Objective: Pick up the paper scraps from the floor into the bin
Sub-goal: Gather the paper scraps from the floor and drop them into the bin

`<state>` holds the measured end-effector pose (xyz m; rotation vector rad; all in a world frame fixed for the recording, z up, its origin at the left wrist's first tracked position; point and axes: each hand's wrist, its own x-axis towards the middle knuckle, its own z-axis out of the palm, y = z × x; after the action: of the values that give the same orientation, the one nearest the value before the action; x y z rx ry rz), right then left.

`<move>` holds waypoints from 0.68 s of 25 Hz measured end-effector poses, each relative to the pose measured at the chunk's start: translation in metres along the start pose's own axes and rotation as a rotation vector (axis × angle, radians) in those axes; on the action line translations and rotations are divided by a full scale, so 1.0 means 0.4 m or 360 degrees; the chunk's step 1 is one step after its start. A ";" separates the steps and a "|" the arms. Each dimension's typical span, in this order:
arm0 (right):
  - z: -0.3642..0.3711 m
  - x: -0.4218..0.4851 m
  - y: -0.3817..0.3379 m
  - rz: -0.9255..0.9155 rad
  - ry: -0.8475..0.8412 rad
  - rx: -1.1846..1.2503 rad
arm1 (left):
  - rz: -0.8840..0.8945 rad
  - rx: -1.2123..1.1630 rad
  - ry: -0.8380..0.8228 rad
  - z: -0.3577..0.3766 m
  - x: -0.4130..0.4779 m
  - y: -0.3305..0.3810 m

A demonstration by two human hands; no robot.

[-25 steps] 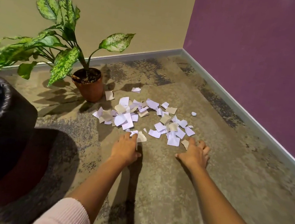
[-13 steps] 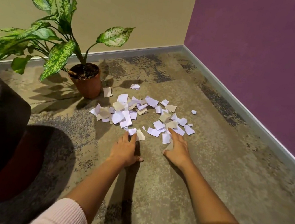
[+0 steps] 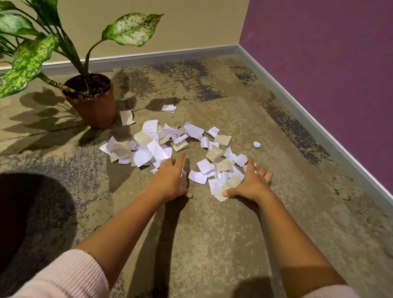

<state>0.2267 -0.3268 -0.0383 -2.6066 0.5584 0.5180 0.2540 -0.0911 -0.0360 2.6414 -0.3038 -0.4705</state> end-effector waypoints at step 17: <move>-0.113 0.166 0.028 -0.0009 0.0289 0.0267 | 0.0094 0.0668 -0.0228 0.001 0.099 0.071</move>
<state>0.2898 -0.3772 -0.0328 -2.5077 0.6242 0.2224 0.2863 -0.1277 -0.0342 2.9963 -0.5800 -0.6368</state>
